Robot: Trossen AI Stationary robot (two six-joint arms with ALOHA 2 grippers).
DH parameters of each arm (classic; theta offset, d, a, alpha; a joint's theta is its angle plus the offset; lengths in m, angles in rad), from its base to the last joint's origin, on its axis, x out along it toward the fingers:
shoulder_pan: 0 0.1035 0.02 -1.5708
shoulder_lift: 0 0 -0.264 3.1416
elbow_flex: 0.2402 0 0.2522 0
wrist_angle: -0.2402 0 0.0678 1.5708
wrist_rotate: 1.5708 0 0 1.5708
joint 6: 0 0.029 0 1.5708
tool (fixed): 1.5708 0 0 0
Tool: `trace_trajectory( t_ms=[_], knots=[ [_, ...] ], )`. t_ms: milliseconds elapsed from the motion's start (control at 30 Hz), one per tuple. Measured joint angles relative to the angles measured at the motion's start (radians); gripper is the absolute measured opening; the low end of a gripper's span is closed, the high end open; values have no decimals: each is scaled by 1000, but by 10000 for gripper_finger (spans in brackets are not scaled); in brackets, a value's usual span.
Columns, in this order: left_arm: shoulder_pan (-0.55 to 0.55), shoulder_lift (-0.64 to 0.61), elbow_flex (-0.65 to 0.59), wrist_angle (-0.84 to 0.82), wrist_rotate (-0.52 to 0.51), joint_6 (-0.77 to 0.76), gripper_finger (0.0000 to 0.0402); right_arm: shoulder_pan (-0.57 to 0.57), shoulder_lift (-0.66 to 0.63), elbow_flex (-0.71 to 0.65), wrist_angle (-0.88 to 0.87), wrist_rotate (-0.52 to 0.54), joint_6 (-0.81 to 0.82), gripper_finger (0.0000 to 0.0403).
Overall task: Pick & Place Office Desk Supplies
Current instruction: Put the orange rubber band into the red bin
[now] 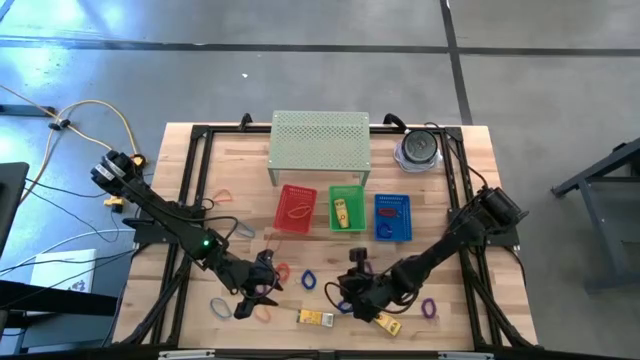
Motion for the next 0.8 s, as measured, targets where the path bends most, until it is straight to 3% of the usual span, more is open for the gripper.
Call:
trace_trajectory(
  t_ms=[333,800],
  knots=[
    [0,0,0,13,-54,11,193,17,-4,0,-23,58,26,3],
    [0,0,0,47,-150,78,193,71,-4,105,-95,257,14,3]
  ],
)
